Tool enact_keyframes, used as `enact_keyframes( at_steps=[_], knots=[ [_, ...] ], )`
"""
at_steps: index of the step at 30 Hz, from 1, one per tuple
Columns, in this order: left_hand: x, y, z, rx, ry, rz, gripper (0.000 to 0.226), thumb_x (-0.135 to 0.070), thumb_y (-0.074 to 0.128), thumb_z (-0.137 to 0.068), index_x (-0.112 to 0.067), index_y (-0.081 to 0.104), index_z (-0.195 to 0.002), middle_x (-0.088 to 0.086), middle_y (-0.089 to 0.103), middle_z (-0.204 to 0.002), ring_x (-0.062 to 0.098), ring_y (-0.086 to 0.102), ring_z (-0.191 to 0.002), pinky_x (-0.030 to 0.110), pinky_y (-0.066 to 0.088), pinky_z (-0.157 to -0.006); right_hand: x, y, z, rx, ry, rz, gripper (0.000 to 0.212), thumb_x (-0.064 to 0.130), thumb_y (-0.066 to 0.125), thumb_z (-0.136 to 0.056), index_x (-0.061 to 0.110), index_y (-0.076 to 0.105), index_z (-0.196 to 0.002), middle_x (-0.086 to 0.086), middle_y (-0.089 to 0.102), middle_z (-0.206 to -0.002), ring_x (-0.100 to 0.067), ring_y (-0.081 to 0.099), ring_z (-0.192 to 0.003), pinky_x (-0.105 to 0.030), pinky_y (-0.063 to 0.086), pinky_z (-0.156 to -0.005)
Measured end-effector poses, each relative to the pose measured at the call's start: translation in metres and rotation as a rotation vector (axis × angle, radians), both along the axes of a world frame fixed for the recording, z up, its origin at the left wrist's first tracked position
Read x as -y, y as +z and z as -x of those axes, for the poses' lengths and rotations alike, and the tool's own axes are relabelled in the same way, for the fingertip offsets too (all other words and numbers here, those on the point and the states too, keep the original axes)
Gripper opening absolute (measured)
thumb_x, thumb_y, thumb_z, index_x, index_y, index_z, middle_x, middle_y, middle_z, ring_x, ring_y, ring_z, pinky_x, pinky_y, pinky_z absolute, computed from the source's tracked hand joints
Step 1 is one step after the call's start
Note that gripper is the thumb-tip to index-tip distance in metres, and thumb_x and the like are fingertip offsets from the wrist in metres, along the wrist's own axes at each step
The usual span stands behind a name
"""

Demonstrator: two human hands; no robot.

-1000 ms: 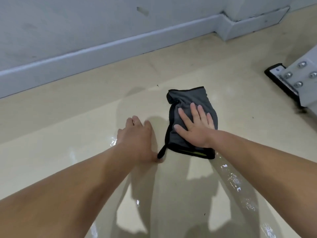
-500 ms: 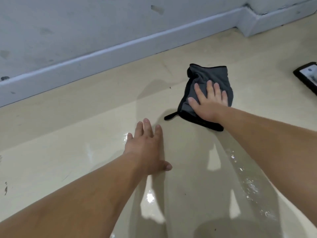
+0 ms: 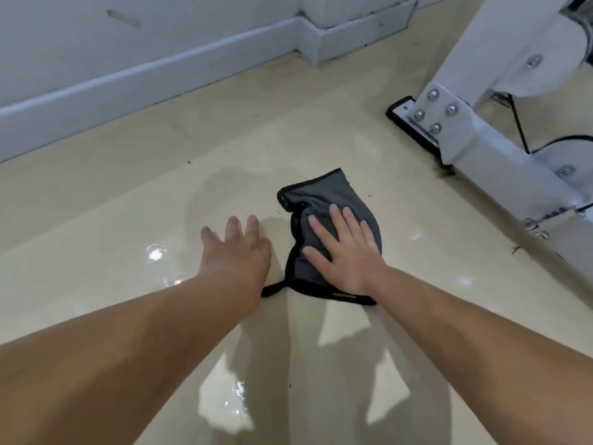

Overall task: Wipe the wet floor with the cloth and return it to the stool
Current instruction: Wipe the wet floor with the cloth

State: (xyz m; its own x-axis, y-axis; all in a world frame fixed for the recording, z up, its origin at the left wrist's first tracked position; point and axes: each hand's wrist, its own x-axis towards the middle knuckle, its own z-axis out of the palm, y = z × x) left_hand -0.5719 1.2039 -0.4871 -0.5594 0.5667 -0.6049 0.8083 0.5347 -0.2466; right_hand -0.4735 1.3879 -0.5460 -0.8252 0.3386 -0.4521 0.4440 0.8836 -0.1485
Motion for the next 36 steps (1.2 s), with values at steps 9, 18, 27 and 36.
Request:
enact_keyframes(
  at_steps=[9, 18, 27, 36],
  knots=[
    [0.004, -0.014, -0.013, 0.07, 0.248, -0.229, 0.1, -0.054, 0.062, -0.087, -0.013, 0.008, -0.16, 0.017, -0.006, -0.168, 0.038, 0.008, -0.154, 0.063, 0.034, -0.111, -0.068, 0.002, -0.014, 0.034, -0.52, -0.036, 0.073, 0.076, 0.007, -0.096, 0.045, -0.012, -0.16, -0.002, -0.026, -0.168, -0.023, -0.023, -0.155, -0.047, -0.011, -0.125],
    [0.06, -0.04, 0.021, 0.093, 0.486, -0.271, 0.144, -0.101, 0.05, -0.056, -0.019, -0.009, -0.158, 0.021, -0.009, -0.168, 0.045, -0.004, -0.154, 0.062, 0.041, -0.107, 0.044, -0.014, 0.004, -0.046, -0.481, -0.147, 0.07, 0.063, 0.004, -0.101, 0.032, -0.019, -0.16, -0.017, -0.026, -0.167, -0.037, -0.025, -0.153, -0.054, -0.013, -0.123],
    [0.059, -0.035, 0.019, 0.098, 0.485, -0.218, 0.141, -0.1, 0.049, -0.062, -0.02, -0.015, -0.16, 0.021, -0.017, -0.168, 0.045, -0.015, -0.154, 0.061, 0.031, -0.116, 0.027, -0.014, 0.116, -0.103, 0.016, -0.095, 0.069, 0.072, 0.005, -0.098, 0.046, -0.012, -0.159, -0.007, -0.023, -0.169, -0.03, -0.024, -0.154, -0.051, -0.013, -0.124],
    [0.057, -0.031, 0.027, 0.17, 0.552, -0.169, 0.143, -0.093, 0.062, -0.062, -0.023, -0.018, -0.158, 0.019, -0.022, -0.167, 0.043, -0.018, -0.154, 0.065, 0.03, -0.116, -0.035, -0.009, 0.092, -0.055, -0.193, -0.044, 0.071, 0.078, 0.008, -0.095, 0.05, -0.009, -0.158, -0.001, -0.023, -0.169, -0.022, -0.022, -0.155, -0.047, -0.012, -0.125]
  ],
)
